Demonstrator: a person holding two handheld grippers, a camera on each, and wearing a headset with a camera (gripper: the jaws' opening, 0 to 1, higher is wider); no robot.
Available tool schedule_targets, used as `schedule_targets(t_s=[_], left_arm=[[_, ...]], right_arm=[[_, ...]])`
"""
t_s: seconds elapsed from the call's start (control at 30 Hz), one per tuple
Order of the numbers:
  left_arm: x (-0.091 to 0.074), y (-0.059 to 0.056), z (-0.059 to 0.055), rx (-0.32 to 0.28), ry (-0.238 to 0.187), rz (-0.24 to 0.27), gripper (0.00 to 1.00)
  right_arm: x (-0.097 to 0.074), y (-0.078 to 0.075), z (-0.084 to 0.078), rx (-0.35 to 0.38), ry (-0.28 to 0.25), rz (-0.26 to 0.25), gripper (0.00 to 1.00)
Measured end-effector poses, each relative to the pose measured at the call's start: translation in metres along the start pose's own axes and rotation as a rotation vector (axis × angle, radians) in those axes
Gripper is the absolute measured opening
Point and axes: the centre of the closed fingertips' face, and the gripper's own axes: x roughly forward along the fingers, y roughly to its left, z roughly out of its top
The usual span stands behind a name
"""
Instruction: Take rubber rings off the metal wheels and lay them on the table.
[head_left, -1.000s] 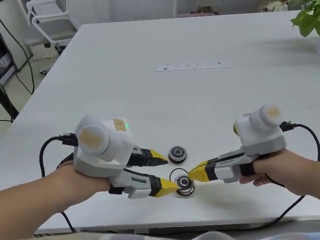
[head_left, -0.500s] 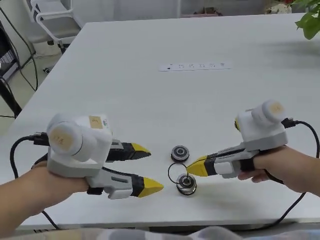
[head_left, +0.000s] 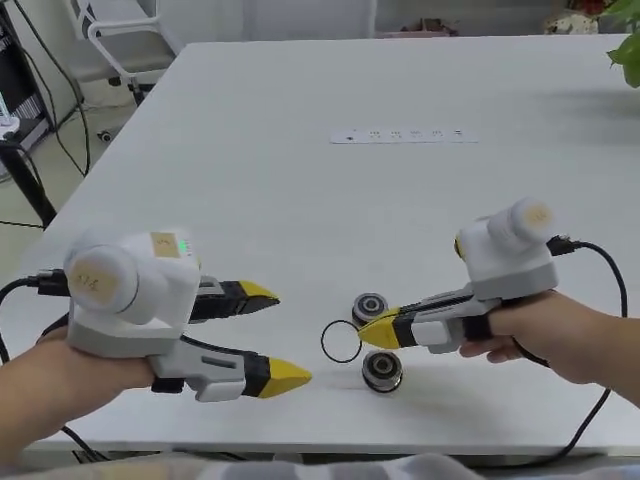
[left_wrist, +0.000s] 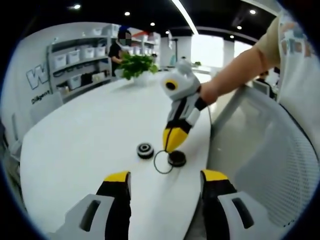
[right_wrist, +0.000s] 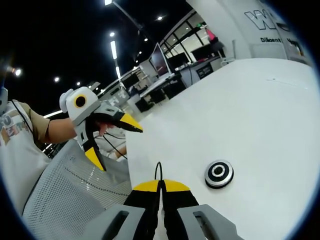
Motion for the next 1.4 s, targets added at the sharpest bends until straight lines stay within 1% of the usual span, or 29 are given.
schedule_targets(t_s=[0.07,0.3,0.33,0.5,0.6,0.73,0.8,0.97,1.1,1.27,1.4], left_arm=[[-0.002,0.003,-0.002,-0.006,-0.002,0.004,0.59],[-0.002,0.001,-0.007,-0.009,0.013,0.003,0.59],[-0.002,0.001,-0.007,-0.010,0.013,0.003,0.59],[-0.001,-0.001,-0.008,-0.010,0.018,-0.002,0.59],[0.000,0.000,-0.008,-0.011,0.020,-0.003,0.59],[0.000,0.001,-0.009,-0.011,0.024,-0.003,0.60],[0.000,0.002,-0.009,-0.013,0.025,-0.002,0.60],[0.000,0.003,-0.008,-0.012,0.026,0.004,0.60],[-0.001,0.003,-0.007,-0.011,0.027,0.005,0.60],[0.000,0.003,-0.007,-0.009,0.032,0.004,0.60],[0.001,0.002,-0.006,-0.003,0.035,-0.001,0.60]], right_arm=[[0.004,-0.003,-0.002,0.000,0.004,-0.007,0.00],[0.016,-0.005,-0.005,-0.013,0.013,-0.038,0.00],[0.016,-0.007,-0.006,-0.012,0.016,-0.038,0.00],[0.020,-0.015,-0.011,-0.029,0.037,-0.074,0.00],[0.021,-0.017,-0.010,-0.027,0.033,-0.084,0.00],[0.021,-0.021,-0.011,-0.050,0.035,-0.107,0.00],[0.021,-0.021,-0.012,-0.050,0.039,-0.106,0.00],[0.020,-0.024,-0.013,-0.073,0.045,-0.119,0.08],[0.020,-0.024,-0.012,-0.087,0.041,-0.123,0.18],[0.017,-0.024,-0.010,-0.097,0.033,-0.123,0.23],[0.012,-0.023,-0.006,-0.104,0.019,-0.123,0.26]])
